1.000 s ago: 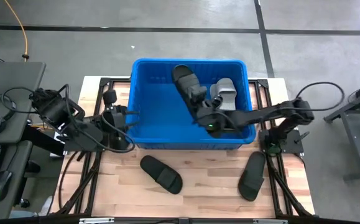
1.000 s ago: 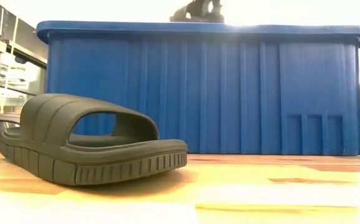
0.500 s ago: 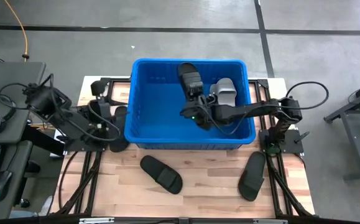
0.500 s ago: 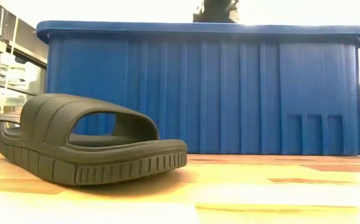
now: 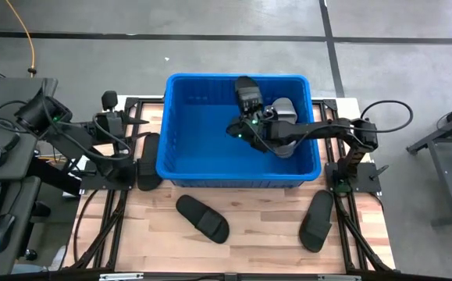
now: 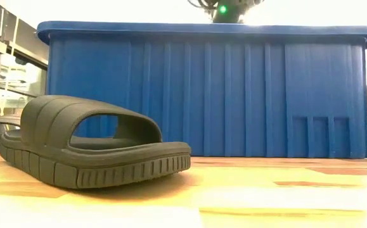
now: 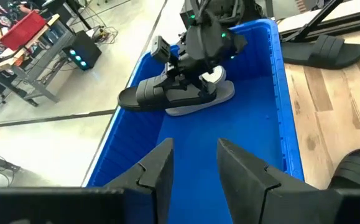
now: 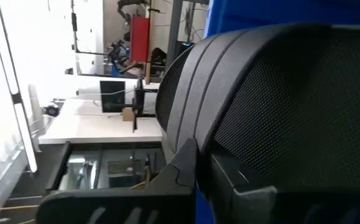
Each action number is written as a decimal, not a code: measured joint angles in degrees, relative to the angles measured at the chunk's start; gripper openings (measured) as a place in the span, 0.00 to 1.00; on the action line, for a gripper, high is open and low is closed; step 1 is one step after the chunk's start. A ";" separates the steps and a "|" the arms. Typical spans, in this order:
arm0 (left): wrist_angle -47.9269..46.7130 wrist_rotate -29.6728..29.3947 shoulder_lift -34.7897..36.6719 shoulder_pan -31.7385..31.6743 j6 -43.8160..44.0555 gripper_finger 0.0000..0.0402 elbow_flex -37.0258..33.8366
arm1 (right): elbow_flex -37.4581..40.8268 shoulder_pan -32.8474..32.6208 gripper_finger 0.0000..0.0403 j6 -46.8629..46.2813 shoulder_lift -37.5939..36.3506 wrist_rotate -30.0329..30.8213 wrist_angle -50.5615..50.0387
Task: Pick and place slides into bin
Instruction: Put the middle right black slide into the blue bin
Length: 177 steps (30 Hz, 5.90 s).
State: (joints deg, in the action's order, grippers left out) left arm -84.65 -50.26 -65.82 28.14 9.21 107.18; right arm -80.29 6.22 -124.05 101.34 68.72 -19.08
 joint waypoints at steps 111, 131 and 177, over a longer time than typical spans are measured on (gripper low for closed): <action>-4.06 9.35 1.59 0.00 -1.48 0.28 0.00 | 0.00 5.47 0.21 -4.56 5.35 -30.16 -20.79; -4.48 8.79 2.51 0.00 -1.27 0.28 0.00 | 0.00 2.25 0.21 66.54 -5.65 -30.56 3.68; -0.83 1.21 -0.66 -0.01 22.61 0.28 0.02 | 0.00 16.63 0.55 169.52 7.79 -62.47 -16.31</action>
State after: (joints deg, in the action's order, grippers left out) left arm -85.48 -49.05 -66.47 28.13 31.82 107.20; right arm -80.29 22.85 45.46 109.13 6.25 -35.38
